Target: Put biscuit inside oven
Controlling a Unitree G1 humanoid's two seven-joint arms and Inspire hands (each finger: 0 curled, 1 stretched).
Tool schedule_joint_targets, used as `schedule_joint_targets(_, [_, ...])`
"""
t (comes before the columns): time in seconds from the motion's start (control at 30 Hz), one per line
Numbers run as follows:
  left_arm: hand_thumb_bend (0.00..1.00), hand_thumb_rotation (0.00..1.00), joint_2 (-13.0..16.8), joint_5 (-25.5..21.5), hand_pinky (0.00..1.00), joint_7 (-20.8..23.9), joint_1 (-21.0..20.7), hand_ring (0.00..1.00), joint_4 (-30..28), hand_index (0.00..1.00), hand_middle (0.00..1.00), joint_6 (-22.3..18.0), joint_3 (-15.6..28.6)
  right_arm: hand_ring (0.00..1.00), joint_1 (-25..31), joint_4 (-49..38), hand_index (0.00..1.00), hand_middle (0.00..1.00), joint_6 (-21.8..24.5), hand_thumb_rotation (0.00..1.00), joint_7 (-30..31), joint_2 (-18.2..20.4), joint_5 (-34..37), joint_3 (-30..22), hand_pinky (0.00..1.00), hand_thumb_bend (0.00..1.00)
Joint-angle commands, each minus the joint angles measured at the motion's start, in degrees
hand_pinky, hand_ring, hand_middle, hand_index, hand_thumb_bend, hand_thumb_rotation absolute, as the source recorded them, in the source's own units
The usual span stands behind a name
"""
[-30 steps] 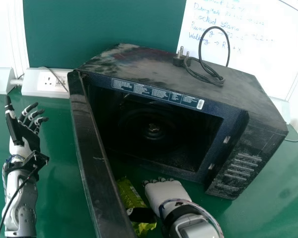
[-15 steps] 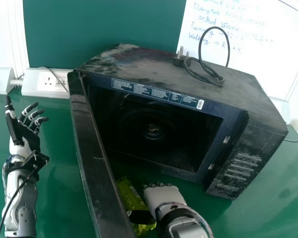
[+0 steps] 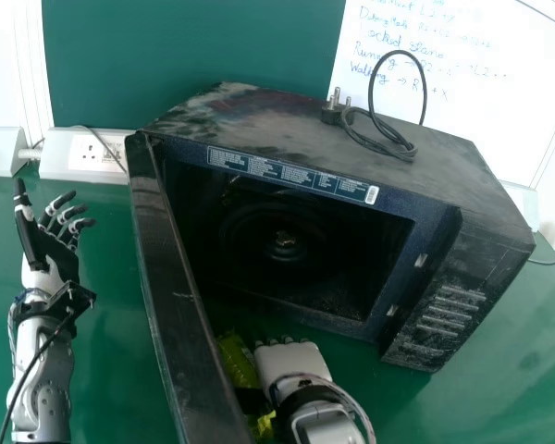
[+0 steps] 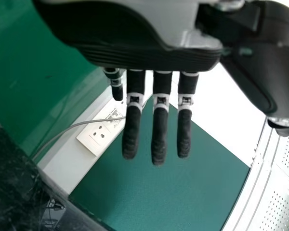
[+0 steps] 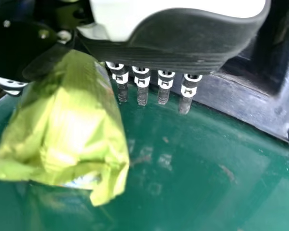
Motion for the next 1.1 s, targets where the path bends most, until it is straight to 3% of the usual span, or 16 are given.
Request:
schedule_joint_targets(0.0, [0.52,0.08,-0.44,0.38,0.24,0.38,-0.71,0.31,-1.12,0.49,0.41,0.15,-0.81,1.00,0.33,1.97,0.97,1.00,-1.99,0.56,3.59,-0.43,1.17,1.73,0.92,0.95])
schedule_joint_targets(0.33, [0.52,0.08,-1.28,0.98,0.23,1.34,-1.16,0.31,-1.98,0.49,0.40,0.50,-1.68,0.92,-1.85,3.52,0.93,0.95,-4.16,0.50,5.11,-2.19,-0.78,4.22,0.86,0.91])
schedule_joint_targets(0.43, [0.52,0.08,-1.63,1.34,0.23,1.62,-1.46,0.31,-2.06,0.49,0.40,0.41,-2.11,0.88,-2.45,3.10,0.92,0.93,-5.47,0.28,5.52,-3.34,-2.09,5.18,0.81,0.66])
schedule_joint_targets(0.5, [0.52,0.08,-1.54,2.05,0.23,1.55,-1.55,0.31,-1.95,0.49,0.39,0.26,-2.54,0.87,-2.68,2.76,0.92,0.93,-6.62,0.20,6.02,-4.02,-1.81,5.92,0.79,0.61])
schedule_joint_targets(0.63, [0.52,0.08,-1.36,2.90,0.23,1.28,-1.65,0.31,-1.90,0.49,0.40,0.37,-3.06,0.87,-2.73,2.94,0.91,0.92,-8.97,0.27,7.56,-4.69,-1.29,8.07,0.78,0.64])
schedule_joint_targets(0.77, [0.52,0.08,-1.53,3.29,0.23,1.33,-1.75,0.31,-1.82,0.49,0.40,0.04,-3.24,0.84,-3.60,3.68,0.89,0.91,-11.13,0.26,9.08,-5.78,0.23,9.29,0.75,0.67])
schedule_joint_targets(1.07, [0.52,0.08,-1.48,3.36,0.23,1.08,-1.62,0.30,-2.16,0.49,0.39,-0.11,-3.37,0.76,-4.40,5.48,0.83,0.86,-12.28,0.31,6.00,-7.96,0.64,10.24,0.65,0.68])
